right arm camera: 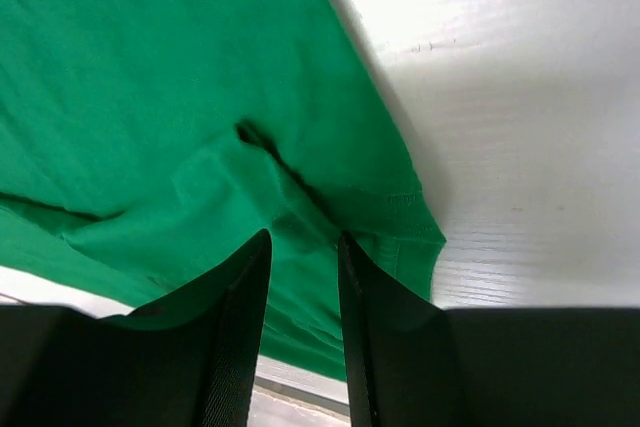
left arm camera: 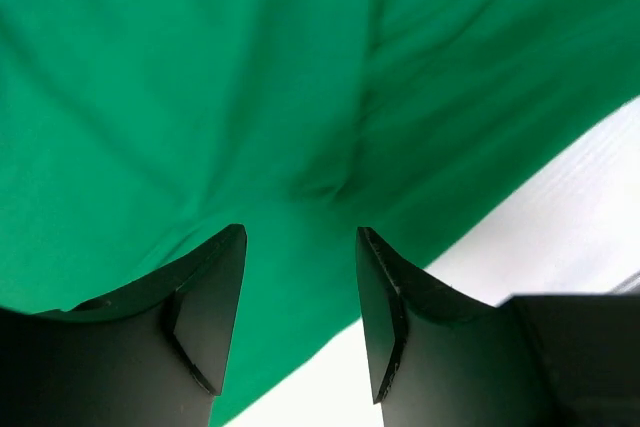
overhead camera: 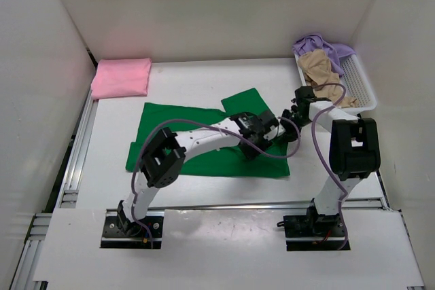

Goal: Fold and stack the t-shirts
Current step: Fold the flattened tshirt in 1/3 of the way

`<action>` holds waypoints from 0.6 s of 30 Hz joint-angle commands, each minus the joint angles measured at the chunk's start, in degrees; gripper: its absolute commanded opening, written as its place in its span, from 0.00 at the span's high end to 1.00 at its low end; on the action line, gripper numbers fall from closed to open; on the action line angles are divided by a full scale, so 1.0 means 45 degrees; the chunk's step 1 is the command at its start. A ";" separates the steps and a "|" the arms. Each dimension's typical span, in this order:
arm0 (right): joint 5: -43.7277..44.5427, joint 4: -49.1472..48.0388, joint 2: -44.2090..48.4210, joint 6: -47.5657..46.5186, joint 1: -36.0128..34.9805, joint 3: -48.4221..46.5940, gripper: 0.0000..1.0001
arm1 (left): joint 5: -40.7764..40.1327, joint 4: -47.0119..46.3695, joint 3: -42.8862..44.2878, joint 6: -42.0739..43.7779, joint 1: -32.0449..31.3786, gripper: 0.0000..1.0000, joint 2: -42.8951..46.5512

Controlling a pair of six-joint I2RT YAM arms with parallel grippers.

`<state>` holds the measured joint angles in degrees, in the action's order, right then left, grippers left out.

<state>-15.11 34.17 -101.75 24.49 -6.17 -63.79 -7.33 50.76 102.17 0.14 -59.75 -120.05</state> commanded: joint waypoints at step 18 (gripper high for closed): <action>0.0216 -0.0035 -0.0103 -0.0657 0.0005 -0.1098 0.56 | -0.2394 -0.0753 -0.0302 -0.0032 -0.0415 0.58 -0.1233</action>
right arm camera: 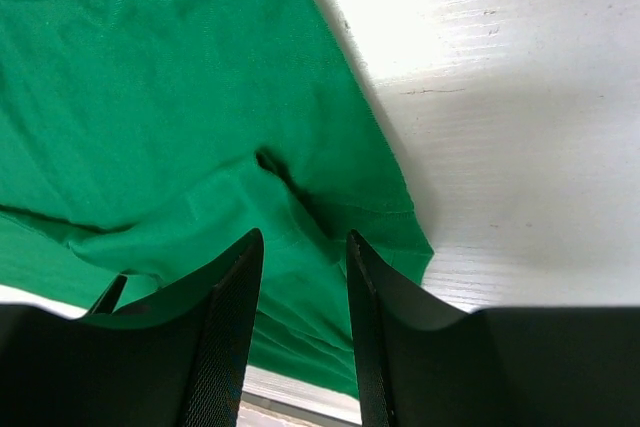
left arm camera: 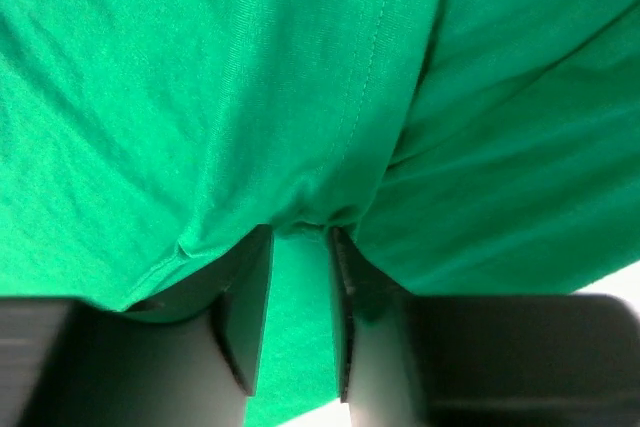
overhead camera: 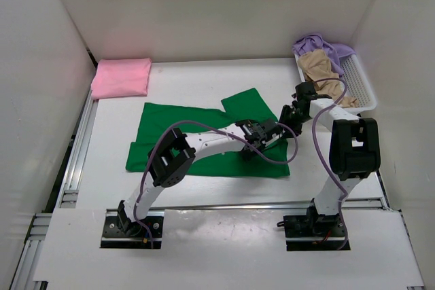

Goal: Fold and stack the t-shirts
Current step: Fold the flattened tshirt in 1/3 of the way

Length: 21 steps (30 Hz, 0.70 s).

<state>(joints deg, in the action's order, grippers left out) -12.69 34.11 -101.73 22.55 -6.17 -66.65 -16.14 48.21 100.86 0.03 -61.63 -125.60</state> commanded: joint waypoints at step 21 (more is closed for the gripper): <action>-0.0286 -0.0158 0.0165 -0.0088 -0.0347 -0.0091 0.97 | -0.0671 0.0049 -0.0401 -0.0007 0.0002 0.90 0.0255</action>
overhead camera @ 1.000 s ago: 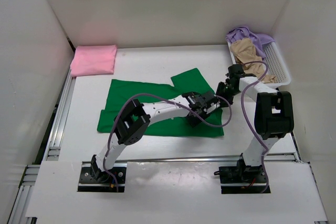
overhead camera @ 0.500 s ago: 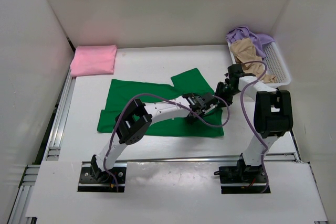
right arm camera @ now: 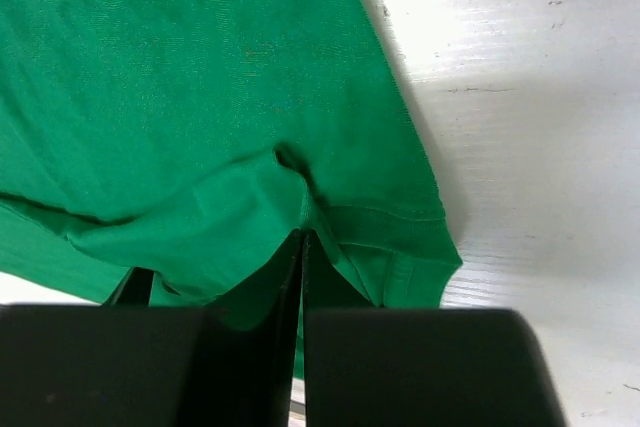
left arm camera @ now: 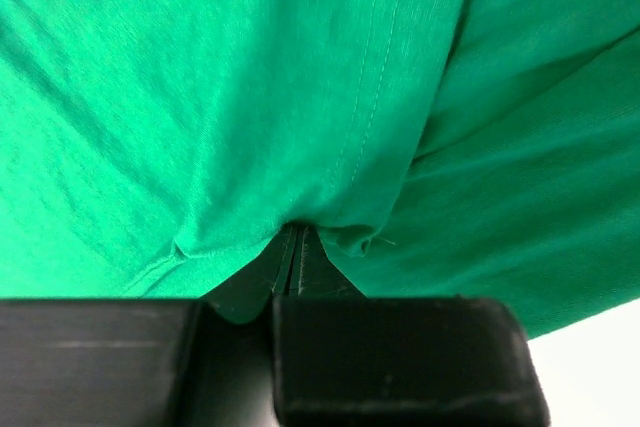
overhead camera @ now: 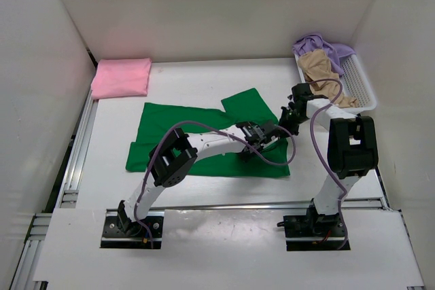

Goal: Fold and stack the t-shirts
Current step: Fold the flattened tshirt in 1/3 of the way

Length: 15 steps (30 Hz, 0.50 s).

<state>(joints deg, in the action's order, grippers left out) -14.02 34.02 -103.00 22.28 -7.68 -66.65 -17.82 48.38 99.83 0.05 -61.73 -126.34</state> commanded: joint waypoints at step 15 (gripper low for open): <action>0.0362 -0.0138 0.0311 -0.0030 -0.0011 0.0300 0.81 | 0.0717 0.0147 0.0511 -0.0012 -0.0226 0.53 0.0127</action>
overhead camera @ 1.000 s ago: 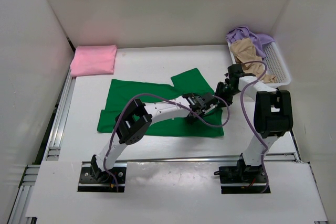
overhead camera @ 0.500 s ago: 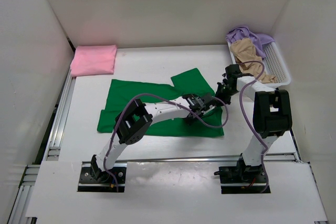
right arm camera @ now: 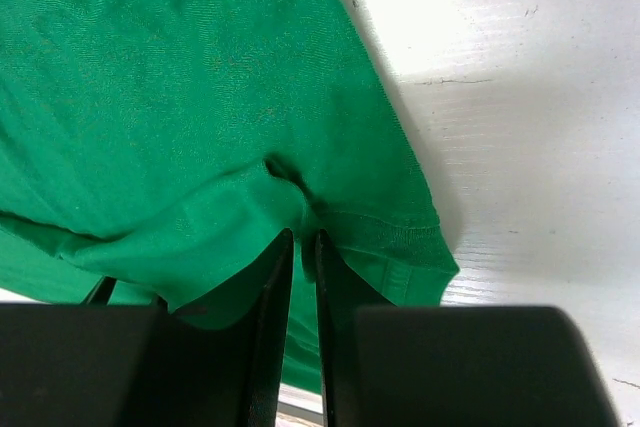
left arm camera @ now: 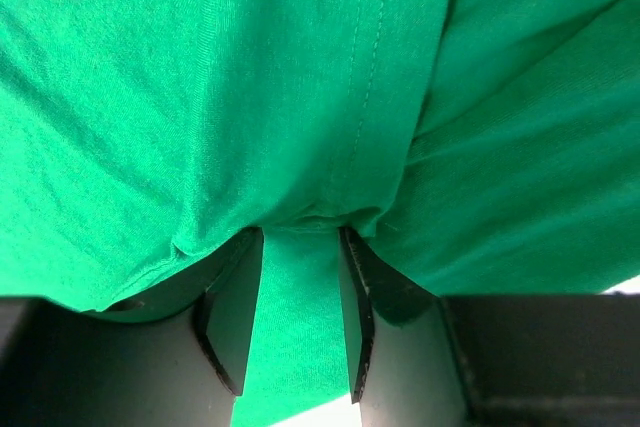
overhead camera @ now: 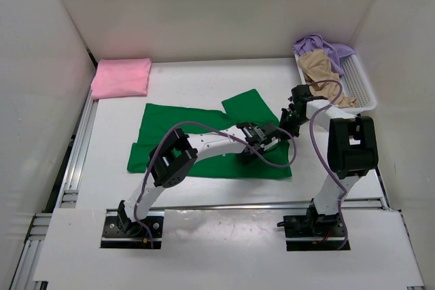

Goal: Fold and stack the t-shirts
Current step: Fold the flattened tshirt in 1/3 of the way

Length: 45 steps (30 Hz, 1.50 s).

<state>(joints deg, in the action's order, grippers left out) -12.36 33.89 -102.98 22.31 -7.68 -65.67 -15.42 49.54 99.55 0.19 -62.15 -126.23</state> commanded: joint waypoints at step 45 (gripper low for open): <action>0.0344 0.0534 0.0813 -0.0152 -0.0011 -0.0601 0.98 | 0.1102 0.1413 0.1765 -0.0041 0.0471 0.69 0.0082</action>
<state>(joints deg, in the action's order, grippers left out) -11.46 34.57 -102.24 22.06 -7.68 -65.89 -10.02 54.52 105.82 0.08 -60.31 -129.67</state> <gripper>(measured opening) 0.020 0.266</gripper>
